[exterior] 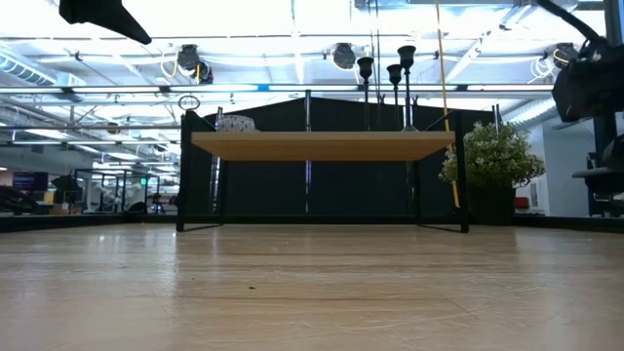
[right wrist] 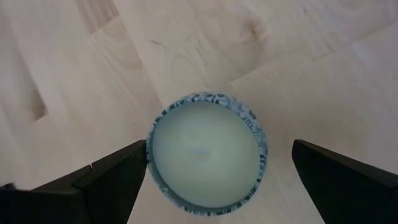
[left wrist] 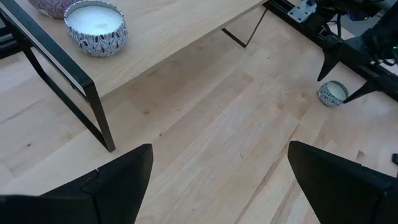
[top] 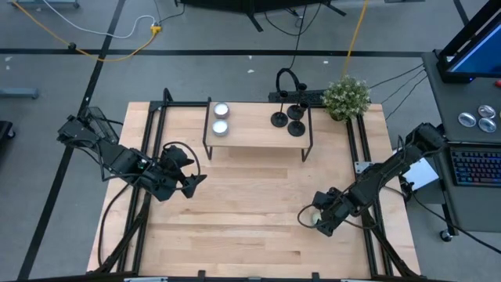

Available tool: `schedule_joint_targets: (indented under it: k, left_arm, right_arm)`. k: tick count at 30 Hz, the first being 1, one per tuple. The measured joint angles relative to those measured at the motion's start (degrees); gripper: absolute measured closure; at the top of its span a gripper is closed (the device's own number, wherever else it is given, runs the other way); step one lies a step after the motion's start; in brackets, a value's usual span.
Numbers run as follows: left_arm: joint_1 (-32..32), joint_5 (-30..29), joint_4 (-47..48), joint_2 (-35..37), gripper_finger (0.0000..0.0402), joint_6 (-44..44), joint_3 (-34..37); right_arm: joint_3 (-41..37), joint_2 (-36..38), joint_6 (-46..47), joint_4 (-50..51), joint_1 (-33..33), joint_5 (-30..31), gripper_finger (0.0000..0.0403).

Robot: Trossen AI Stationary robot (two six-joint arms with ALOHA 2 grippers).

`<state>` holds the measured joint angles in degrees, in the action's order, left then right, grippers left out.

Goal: Pick & Place candle stick holders
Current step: Put the blue patterned scented candle on the shelf

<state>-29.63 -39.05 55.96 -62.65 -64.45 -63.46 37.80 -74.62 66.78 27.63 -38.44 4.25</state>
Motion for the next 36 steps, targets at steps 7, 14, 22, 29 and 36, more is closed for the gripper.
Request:
schedule_joint_targets:
  k: [7,14,22,29,36]
  left_arm:
    - [0.0,0.0,0.0,0.0,0.0029,0.2,0.0]
    - [0.0,0.0,0.0,0.0,0.0023,0.5,0.0]
    - [0.0,0.0,0.0,0.0,0.0031,1.6,0.0]
    - [0.0,0.0,0.0,0.0,0.0023,1.8,0.0]
    - [0.0,0.1,0.0,0.0,0.0029,2.4,0.0]
  right_arm:
    - [0.0,-2.2,-0.9,-0.4,0.6,0.0,0.0012]
    - [0.0,-2.3,-1.5,-0.9,0.6,0.1,0.0012]
    - [0.0,-2.3,-1.5,-1.9,0.6,0.3,0.0012]
    - [0.0,-2.3,-1.5,-2.7,0.6,0.4,0.0012]
    - [0.0,-2.3,-1.8,-4.0,0.6,0.2,0.0012]
